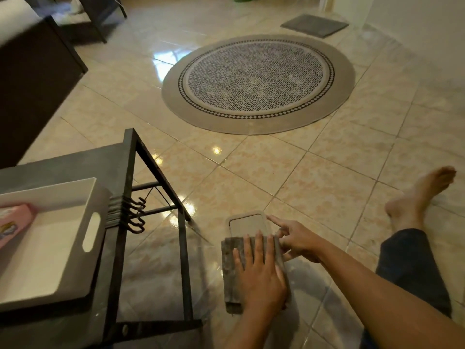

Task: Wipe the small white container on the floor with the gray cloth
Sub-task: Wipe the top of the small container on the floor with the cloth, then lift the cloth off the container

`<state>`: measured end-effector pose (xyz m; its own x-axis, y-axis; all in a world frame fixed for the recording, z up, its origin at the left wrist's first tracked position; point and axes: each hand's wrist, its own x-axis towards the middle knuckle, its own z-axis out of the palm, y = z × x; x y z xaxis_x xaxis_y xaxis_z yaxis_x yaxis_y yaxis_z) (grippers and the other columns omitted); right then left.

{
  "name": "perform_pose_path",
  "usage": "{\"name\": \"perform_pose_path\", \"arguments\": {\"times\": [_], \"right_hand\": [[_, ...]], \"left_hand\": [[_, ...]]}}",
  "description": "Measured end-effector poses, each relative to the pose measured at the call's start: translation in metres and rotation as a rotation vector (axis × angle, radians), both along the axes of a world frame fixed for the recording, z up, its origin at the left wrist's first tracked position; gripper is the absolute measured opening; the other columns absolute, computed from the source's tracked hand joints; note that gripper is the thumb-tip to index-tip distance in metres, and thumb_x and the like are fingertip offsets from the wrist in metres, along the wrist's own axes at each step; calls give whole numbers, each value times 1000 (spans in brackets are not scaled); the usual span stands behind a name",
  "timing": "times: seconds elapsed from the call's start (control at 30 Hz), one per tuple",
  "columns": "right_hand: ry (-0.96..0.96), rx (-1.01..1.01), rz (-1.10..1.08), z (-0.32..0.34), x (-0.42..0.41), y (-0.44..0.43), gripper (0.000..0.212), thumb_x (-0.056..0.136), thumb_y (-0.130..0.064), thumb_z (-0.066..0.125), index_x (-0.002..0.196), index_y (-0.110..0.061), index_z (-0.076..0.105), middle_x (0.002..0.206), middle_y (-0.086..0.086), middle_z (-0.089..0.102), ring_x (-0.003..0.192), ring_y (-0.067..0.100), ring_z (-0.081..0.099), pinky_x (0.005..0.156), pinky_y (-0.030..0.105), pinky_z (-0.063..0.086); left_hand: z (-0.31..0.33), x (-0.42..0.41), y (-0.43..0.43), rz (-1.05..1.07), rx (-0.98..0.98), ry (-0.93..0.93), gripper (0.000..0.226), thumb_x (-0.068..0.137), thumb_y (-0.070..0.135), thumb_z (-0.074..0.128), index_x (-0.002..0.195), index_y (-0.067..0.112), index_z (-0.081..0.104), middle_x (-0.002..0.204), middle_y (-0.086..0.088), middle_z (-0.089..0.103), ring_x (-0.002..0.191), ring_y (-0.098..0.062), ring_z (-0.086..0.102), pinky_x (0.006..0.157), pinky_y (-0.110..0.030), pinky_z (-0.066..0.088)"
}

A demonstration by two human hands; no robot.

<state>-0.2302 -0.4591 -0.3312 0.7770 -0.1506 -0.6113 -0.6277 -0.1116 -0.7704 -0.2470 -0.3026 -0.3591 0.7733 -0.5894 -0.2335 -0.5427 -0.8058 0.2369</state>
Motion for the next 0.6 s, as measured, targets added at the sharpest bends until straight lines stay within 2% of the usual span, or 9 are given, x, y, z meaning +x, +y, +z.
{"name": "perform_pose_path", "arguments": {"times": [0.1, 0.17, 0.27, 0.37, 0.43, 0.47, 0.5, 0.53, 0.6], "right_hand": [[-6, -7, 4, 1, -2, 3, 81, 89, 15, 49, 153, -29, 28, 92, 12, 53, 71, 22, 61, 73, 46, 63], [-7, -17, -5, 3, -5, 5, 80, 90, 13, 51, 154, -28, 26, 93, 13, 54, 73, 24, 61, 75, 49, 63], [-8, -42, -6, 4, -8, 9, 81, 90, 12, 50, 154, -29, 25, 92, 12, 55, 72, 22, 63, 70, 42, 64], [-29, -54, -13, 4, -10, 6, 80, 90, 10, 52, 153, -32, 25, 91, 12, 57, 71, 21, 63, 68, 39, 64], [-39, -59, -11, 3, -11, 3, 80, 90, 8, 54, 153, -33, 26, 91, 12, 58, 72, 21, 63, 70, 41, 64], [-41, -65, -10, 2, -11, 1, 80, 90, 9, 54, 153, -33, 27, 91, 12, 57, 72, 21, 63, 70, 42, 64], [-41, -67, -12, 1, -11, 1, 80, 90, 9, 54, 153, -32, 27, 92, 12, 57, 71, 21, 63, 70, 42, 64], [-38, -64, -21, 1, -10, 0, 80, 90, 10, 54, 152, -31, 28, 92, 12, 57, 71, 21, 63, 70, 43, 64], [-36, -57, -40, 0, -8, -1, 79, 90, 11, 54, 152, -30, 29, 93, 12, 56, 70, 21, 62, 70, 43, 64]], "left_hand": [[7, 25, 1, 13, 49, 5, 78, 80, 54, -1, 153, 26, -8, 161, -5, -17, 145, -30, -23, 114, -54, -13], [14, 49, -4, 61, 52, 26, 85, 67, 55, -13, 147, 29, -24, 155, -3, -33, 140, -29, -34, 115, -56, -13], [24, 64, -14, 77, 15, 47, 80, 72, 56, -7, 144, 30, -27, 152, -3, -37, 140, -30, -33, 115, -59, -9], [20, 74, -4, 239, -228, 51, 78, 89, 60, 20, 148, 32, -22, 156, 0, -32, 144, -25, -26, 116, -58, -8], [15, 81, 13, 590, -354, 259, 105, 79, 73, 51, 153, 28, -9, 163, -7, -7, 147, -35, 6, 115, -61, 17], [15, 83, 24, 769, -467, 511, 117, 66, 78, 63, 153, 21, 10, 158, -15, 23, 137, -37, 35, 106, -58, 39], [19, 80, 37, 889, -567, 748, 112, 59, 76, 72, 144, 13, 34, 139, -18, 50, 118, -34, 57, 90, -49, 54], [24, 78, 48, 935, -647, 918, 91, 63, 65, 77, 129, 9, 51, 118, -15, 65, 100, -29, 67, 76, -40, 59], [30, 74, 62, 896, -708, 925, 49, 80, 38, 77, 114, 7, 61, 99, -11, 72, 85, -24, 71, 64, -32, 57]]}}
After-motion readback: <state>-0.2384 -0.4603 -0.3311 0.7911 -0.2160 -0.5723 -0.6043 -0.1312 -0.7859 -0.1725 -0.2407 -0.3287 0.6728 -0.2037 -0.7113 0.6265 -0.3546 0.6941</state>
